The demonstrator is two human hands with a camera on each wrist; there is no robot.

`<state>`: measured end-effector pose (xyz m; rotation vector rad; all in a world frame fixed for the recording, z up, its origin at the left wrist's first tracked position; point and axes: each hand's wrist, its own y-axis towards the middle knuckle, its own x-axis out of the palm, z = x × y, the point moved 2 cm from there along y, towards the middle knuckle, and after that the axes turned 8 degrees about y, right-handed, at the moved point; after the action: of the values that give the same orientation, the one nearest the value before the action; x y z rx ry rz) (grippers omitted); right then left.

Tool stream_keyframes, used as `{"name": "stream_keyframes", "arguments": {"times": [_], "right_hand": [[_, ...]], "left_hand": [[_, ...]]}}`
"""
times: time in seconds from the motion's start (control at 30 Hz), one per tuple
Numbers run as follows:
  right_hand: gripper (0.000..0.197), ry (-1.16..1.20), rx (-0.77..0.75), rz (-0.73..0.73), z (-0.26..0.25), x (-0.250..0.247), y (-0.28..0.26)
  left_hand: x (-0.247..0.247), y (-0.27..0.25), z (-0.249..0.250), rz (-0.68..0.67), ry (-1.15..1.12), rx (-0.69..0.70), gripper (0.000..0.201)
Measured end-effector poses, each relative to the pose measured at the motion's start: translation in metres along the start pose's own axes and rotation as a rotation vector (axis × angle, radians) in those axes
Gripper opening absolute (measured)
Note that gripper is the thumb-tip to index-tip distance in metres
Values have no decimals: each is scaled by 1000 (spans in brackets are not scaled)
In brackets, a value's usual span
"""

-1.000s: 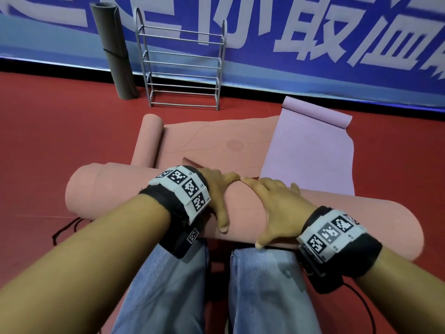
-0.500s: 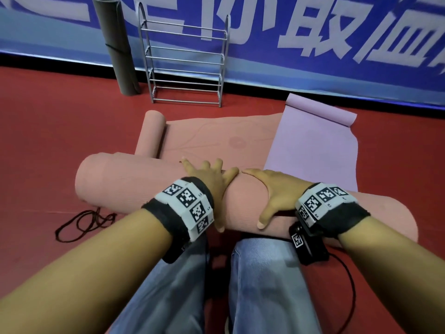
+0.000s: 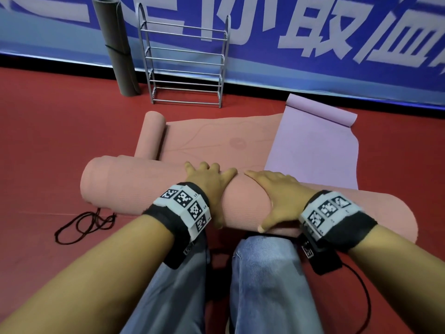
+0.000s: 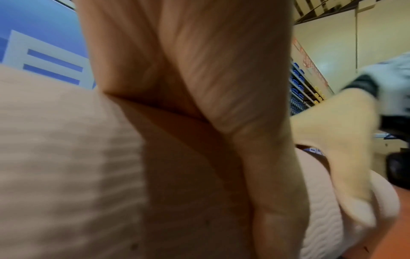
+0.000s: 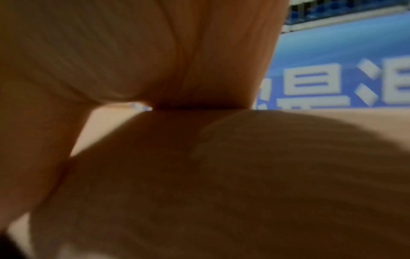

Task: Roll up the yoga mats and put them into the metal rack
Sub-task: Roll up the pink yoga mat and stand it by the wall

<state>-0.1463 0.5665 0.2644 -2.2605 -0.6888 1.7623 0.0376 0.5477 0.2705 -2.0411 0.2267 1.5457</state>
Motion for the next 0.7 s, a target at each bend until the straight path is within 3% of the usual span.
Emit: {"name": "stream_keyframes", "arguments": {"times": [0.17, 0.47, 0.7], "right_hand": [[147, -123, 53, 66, -4, 13, -4], [139, -77, 19, 94, 3, 9, 10], [142, -152, 15, 105, 3, 14, 6]], "left_hand": [[-5, 11, -6, -49, -49, 29, 121], [19, -3, 0, 15, 95, -2, 151], [19, 7, -8, 69, 62, 0, 138]]}}
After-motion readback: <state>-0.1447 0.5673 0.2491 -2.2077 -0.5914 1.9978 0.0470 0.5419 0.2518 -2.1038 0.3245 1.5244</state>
